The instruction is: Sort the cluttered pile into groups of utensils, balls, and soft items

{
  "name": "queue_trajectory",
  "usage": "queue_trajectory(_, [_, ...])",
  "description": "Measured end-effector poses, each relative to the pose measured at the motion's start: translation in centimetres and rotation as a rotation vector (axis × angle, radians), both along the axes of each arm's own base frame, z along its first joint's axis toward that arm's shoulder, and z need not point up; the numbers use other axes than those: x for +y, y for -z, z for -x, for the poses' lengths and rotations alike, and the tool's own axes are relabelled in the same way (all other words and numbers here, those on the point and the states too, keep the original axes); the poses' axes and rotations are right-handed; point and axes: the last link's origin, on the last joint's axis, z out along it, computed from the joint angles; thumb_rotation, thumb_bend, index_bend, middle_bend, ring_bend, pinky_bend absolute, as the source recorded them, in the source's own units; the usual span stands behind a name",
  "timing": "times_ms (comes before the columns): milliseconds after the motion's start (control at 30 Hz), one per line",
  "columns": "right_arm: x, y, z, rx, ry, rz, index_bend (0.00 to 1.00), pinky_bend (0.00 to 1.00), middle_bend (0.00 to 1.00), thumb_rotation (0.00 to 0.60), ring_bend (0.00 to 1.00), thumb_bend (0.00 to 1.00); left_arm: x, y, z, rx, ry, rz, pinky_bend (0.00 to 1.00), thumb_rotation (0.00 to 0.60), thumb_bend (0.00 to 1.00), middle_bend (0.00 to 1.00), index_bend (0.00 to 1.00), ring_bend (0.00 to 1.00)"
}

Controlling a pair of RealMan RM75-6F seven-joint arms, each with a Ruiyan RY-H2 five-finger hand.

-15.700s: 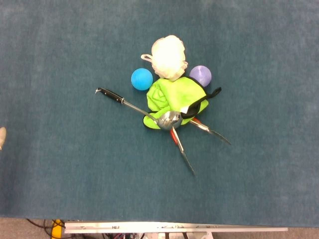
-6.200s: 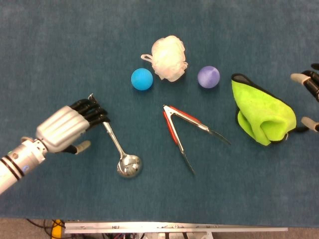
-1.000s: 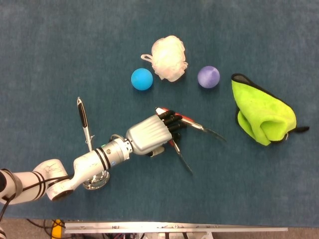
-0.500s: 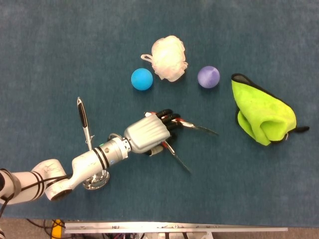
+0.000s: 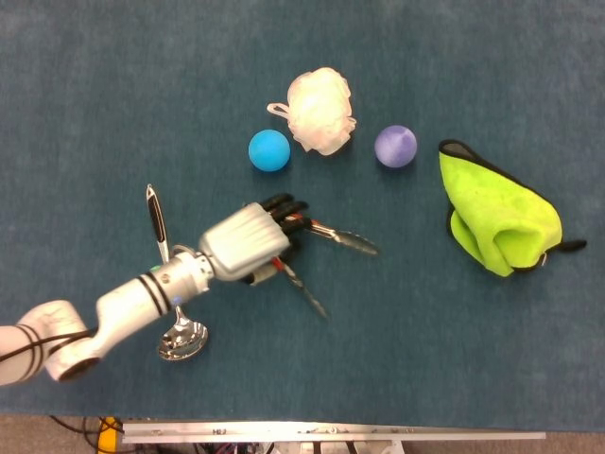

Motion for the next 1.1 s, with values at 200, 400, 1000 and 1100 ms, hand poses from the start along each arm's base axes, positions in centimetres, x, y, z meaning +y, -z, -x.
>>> queue_trajectory(200, [0.0,0.1,-0.2,-0.002,-0.006,-0.004,0.24,0.32,0.3,0.6,0.16,0.01,0.3,-3.2,2.0,0.028,-0.025,-0.051,0.11,0.6,0.36,0.22,0.5,0.09])
queue_trajectory(400, [0.0,0.2,-0.5,-0.002,-0.013,-0.003,0.24,0.32,0.3,0.6,0.16,0.01,0.1,-6.5,4.5,0.057,-0.066,-0.103,0.11,0.6,0.36,0.22,0.5,0.09])
queue_trajectory(1000, [-0.2,0.6,-1.0,0.0,-0.021,-0.013,0.24,0.32,0.3,0.6,0.16,0.01,-2.3,-11.0,9.7,0.201,-0.212,-0.137,0.08,0.6,0.35,0.03,0.03,0.0])
queue_trajectory(1100, [-0.3,0.6,-0.9,0.001,-0.018,-0.011,0.24,0.32,0.3,0.6,0.16,0.01,-2.3,-11.1,9.4,0.223,-0.234,-0.137,0.07,0.6,0.35,0.0,0.0,0.0])
